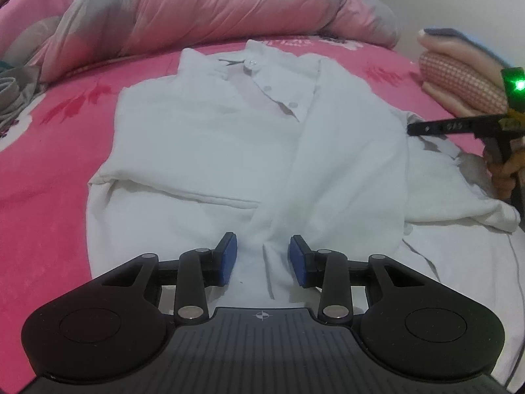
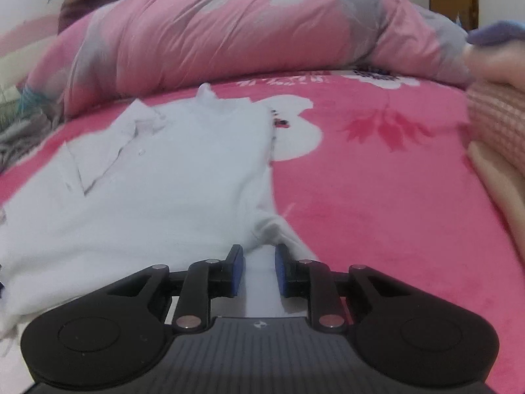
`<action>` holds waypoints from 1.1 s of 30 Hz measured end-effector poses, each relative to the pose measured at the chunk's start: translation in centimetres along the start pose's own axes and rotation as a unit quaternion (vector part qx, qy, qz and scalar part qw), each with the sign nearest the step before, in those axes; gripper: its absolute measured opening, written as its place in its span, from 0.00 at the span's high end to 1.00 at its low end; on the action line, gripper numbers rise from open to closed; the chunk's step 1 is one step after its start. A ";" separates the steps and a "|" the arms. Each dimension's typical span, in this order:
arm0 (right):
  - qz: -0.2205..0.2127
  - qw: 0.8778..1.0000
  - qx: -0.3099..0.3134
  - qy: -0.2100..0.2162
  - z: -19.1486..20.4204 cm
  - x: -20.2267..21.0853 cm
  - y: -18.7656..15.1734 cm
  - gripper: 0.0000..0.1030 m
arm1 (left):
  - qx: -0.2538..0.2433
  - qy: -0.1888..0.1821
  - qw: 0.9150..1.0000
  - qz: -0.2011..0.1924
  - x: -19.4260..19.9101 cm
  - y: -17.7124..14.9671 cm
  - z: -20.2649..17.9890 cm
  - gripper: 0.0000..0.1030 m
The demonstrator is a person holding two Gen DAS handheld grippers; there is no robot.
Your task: Fold clothes
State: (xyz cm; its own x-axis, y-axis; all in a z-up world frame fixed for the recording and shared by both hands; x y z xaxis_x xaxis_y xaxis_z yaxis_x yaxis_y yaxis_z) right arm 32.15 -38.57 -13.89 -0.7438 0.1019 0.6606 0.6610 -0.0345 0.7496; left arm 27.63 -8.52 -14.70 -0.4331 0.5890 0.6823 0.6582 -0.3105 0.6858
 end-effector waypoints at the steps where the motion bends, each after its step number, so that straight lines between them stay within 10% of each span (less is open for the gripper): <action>1: -0.004 1.000 -0.003 0.010 -0.3 0.6 0.6 0.78 | -0.004 0.001 1.000 0.005 0.2 0.2 0.0 0.65; 12: -0.065 0.988 -0.030 0.134 0.5 2.3 11.2 0.75 | 0.082 0.017 0.993 -0.088 0.5 10.4 6.6 0.47; 23: 0.003 0.986 -0.022 0.162 10.3 -15.2 20.6 0.58 | 0.185 0.006 0.977 -0.105 -13.5 23.2 15.3 0.46; 33: 0.067 0.987 -0.042 0.140 13.9 -25.0 21.4 0.53 | 0.243 0.034 0.964 -0.107 -19.5 26.2 20.7 0.61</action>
State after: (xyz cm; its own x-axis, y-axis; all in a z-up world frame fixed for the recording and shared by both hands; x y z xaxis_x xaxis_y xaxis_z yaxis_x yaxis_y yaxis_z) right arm 66.31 -28.03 -14.97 -0.6564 -0.1870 0.7308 0.7534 -0.1118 0.6480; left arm 66.05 -12.72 -15.30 -0.6186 0.5461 0.5649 0.7531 0.2073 0.6244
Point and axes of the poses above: each gripper's, at about its wrist camera, not at the fingertips, and x roughly against the way its jaws point, z to its left, y to its top, the point moved 9 cm from there along -x, roughly the way its jaws point, and after that the axes turned 13 degrees about -y, right-handed, at the moved point
